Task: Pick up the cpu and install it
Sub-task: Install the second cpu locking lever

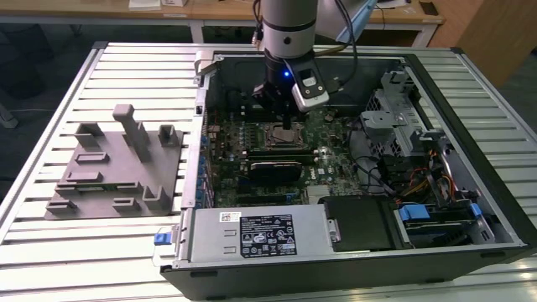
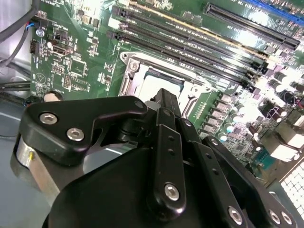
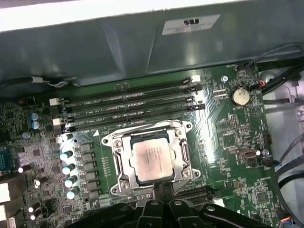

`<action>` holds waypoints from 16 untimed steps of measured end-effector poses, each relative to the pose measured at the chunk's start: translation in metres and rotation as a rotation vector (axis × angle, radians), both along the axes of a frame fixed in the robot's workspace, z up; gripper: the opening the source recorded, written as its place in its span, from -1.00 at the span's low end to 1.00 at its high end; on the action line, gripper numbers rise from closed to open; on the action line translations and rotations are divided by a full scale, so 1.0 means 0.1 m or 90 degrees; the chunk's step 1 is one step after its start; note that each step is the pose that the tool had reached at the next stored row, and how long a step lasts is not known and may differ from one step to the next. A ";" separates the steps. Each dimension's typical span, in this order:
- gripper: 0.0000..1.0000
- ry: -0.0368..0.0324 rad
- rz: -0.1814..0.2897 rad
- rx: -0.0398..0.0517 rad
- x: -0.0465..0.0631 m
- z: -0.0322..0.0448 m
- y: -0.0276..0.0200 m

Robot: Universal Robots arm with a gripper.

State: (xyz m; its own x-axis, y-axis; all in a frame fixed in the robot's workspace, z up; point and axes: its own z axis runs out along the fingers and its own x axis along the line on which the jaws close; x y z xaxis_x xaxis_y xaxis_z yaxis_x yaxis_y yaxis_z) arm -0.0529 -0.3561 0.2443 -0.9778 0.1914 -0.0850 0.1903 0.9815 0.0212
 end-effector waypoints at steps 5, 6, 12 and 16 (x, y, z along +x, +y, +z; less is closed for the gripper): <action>-0.79 0.0001 0.000 0.0000 0.00 0.000 -0.059; -0.79 0.0001 0.000 -0.0001 0.00 0.000 -0.074; -0.79 0.0001 0.000 -0.0001 0.00 -0.002 -0.159; -0.79 0.0000 0.000 0.0003 0.00 -0.016 -0.208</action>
